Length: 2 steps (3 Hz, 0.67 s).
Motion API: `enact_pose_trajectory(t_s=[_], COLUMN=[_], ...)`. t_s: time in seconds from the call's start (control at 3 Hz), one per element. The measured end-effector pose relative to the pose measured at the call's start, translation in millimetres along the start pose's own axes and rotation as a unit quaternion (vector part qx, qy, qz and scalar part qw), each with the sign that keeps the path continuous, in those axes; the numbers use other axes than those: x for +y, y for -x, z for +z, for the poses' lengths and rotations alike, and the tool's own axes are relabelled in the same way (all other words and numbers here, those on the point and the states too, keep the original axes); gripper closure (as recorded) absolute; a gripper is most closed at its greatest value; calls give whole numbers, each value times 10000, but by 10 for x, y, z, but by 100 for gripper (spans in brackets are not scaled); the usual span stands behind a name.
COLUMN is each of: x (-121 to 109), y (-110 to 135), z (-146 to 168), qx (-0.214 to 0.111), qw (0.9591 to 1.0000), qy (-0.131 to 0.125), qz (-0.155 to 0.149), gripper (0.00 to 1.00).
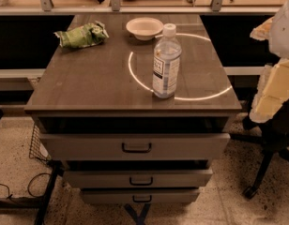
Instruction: Place blue plastic bottle into paper bowl
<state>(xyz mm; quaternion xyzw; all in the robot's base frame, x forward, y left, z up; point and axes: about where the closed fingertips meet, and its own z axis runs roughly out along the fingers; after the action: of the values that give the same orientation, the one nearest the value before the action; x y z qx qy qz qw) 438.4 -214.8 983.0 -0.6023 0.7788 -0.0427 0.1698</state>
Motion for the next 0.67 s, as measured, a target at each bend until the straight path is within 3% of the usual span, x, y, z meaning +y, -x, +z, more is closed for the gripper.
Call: enact_pose_trajectory(t_s=[0.33,0.67], x=[0,-115], y=[0,63], z=[0,29], qx=[0,-498], qw=[10000,9986], qy=[0,-64], qz=[0,160], gripper=[0,0])
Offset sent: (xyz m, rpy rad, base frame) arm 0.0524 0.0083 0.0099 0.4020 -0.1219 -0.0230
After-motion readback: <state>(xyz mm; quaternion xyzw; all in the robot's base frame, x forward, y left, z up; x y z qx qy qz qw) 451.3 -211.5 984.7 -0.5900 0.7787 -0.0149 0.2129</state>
